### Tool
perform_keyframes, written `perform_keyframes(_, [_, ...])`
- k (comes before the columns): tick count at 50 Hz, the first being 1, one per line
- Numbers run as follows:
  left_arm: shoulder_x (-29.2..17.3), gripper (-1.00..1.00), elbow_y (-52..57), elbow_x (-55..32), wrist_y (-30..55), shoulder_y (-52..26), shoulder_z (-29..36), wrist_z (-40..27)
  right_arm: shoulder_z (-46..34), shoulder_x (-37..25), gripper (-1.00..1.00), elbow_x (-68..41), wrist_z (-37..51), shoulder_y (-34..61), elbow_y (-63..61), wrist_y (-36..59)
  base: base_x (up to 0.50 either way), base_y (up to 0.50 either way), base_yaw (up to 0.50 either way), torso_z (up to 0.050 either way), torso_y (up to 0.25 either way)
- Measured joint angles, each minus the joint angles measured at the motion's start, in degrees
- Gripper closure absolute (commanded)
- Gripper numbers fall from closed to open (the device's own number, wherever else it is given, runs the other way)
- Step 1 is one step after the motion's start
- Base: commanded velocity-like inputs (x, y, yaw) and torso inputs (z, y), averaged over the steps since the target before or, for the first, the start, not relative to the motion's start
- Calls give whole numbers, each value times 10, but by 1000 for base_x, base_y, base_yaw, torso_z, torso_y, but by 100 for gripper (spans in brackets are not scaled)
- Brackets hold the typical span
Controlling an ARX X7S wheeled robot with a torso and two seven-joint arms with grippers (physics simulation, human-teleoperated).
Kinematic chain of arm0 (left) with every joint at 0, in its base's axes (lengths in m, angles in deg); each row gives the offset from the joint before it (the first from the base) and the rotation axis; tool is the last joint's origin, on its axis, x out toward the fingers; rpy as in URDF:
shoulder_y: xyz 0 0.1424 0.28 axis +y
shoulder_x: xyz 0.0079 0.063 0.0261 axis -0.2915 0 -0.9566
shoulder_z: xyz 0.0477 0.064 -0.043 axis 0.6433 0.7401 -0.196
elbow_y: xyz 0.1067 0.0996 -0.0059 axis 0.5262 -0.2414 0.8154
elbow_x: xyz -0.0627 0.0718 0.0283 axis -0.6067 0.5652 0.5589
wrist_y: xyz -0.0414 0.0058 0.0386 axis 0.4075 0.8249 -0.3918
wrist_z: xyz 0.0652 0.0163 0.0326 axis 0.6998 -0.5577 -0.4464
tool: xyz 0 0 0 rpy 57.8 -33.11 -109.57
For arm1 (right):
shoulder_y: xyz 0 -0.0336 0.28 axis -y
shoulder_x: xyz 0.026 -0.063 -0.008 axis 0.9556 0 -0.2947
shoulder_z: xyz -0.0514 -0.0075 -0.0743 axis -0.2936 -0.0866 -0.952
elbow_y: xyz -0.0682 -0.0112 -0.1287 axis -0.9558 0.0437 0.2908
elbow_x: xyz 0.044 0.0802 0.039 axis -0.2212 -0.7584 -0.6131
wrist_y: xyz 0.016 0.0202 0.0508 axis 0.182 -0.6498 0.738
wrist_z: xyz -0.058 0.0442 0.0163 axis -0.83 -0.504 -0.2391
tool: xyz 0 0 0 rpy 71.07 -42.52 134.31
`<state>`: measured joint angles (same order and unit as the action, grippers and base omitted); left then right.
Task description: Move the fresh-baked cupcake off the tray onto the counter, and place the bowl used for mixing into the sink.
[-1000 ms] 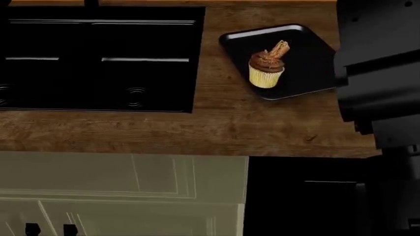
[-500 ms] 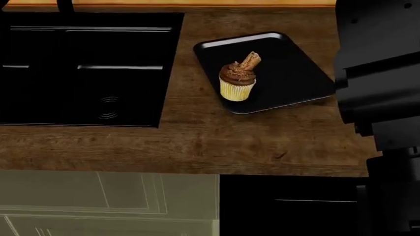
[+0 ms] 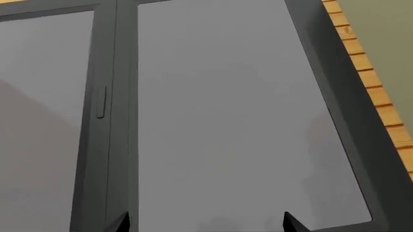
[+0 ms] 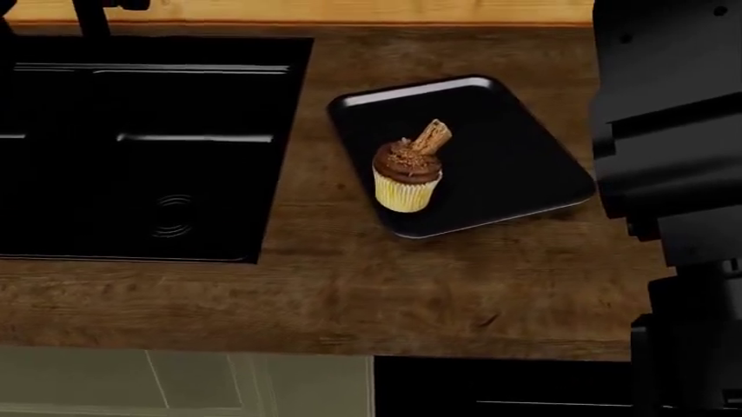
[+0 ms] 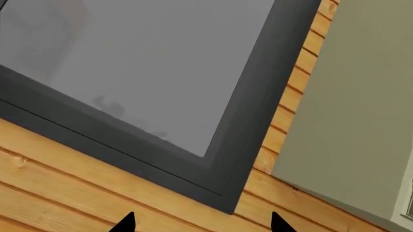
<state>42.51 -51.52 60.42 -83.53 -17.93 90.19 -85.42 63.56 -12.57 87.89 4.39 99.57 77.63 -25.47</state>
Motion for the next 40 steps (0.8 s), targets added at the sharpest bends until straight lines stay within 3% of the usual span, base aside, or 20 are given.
perform_keyframes(40, [-4,-100,4,-14,0,1,12,-3,-8,-1,-100,-1,-3,-1,6,-6,229,-67,0,0,0])
